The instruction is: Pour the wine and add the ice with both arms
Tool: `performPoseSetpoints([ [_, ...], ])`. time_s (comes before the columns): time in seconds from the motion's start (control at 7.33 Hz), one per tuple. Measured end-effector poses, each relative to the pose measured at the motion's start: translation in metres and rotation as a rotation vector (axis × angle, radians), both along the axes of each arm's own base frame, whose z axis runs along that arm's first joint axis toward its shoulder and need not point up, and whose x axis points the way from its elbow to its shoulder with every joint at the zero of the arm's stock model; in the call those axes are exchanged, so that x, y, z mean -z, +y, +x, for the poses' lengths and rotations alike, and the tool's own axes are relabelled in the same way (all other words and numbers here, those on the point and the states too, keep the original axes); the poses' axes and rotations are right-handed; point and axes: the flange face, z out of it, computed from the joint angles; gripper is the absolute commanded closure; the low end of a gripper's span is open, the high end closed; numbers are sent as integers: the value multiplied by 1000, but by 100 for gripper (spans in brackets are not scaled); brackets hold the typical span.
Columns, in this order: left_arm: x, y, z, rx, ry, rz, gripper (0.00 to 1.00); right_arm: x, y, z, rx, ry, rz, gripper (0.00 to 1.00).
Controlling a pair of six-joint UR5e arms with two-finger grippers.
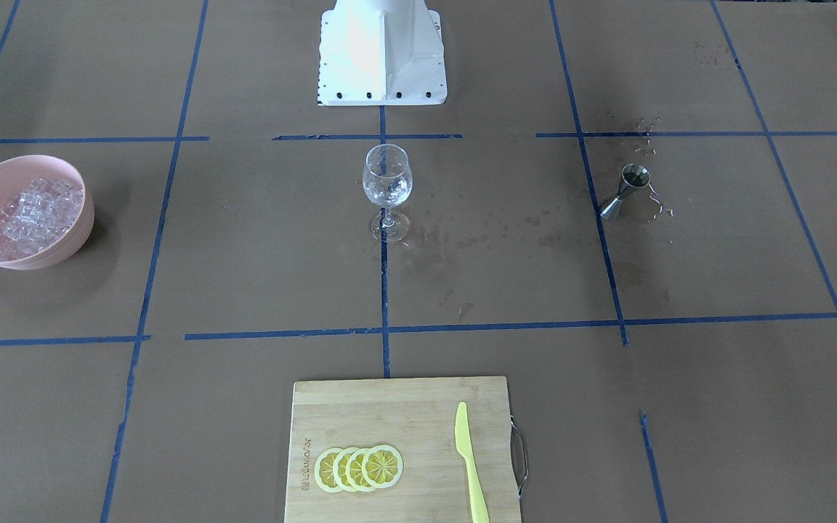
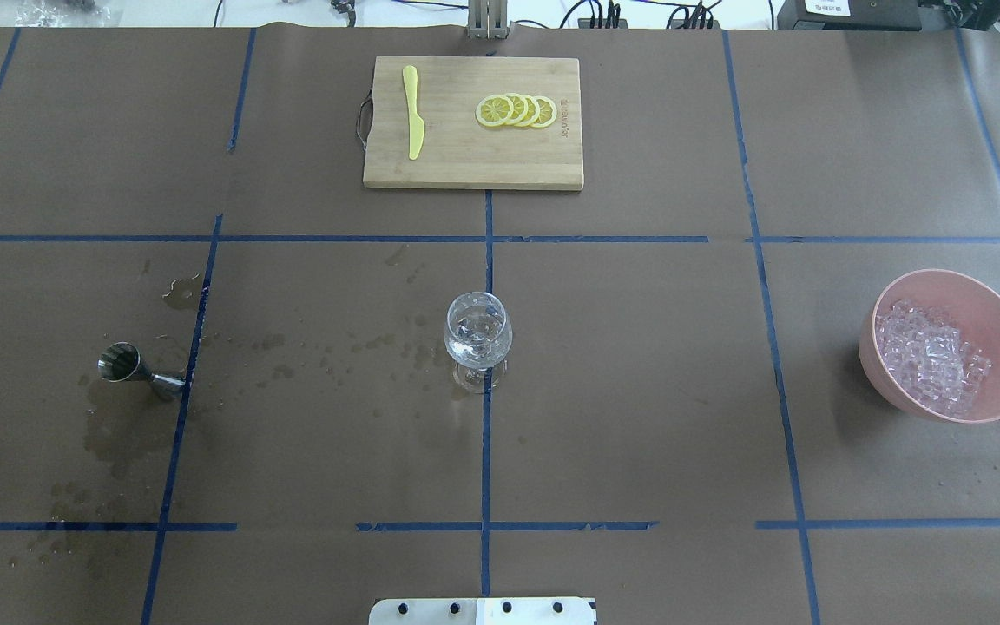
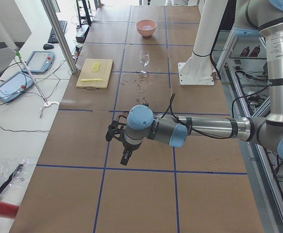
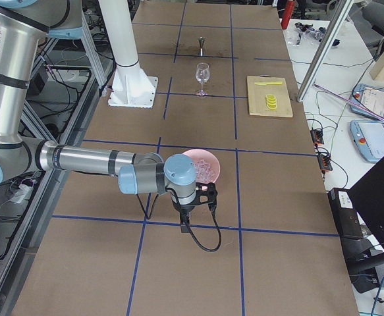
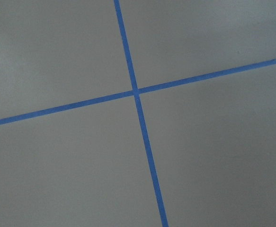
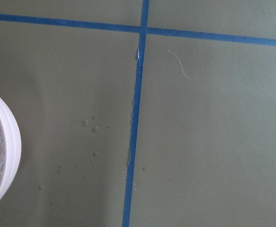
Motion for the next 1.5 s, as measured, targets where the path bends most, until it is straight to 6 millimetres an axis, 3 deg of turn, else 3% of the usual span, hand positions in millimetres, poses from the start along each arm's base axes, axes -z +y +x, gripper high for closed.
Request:
performPoseSetpoints([
  [0.55, 31, -15, 0, 6, -4, 407, 0, 27, -24, -1, -5, -7, 180, 0],
  [0.82, 48, -11, 2, 21, 8, 598, 0, 39, -34, -1, -13, -14, 216, 0],
  [0.95, 61, -8, 13, 37, 50, 647, 0, 47, -40, -2, -34, -21, 216, 0],
  [1.23, 99, -13, 67, 90, 135, 630, 0, 55, -44, -2, -63, -33, 206, 0],
  [1.5, 128, -12, 140, 185, 203, 607, 0, 56, -44, -2, -67, -35, 203, 0],
])
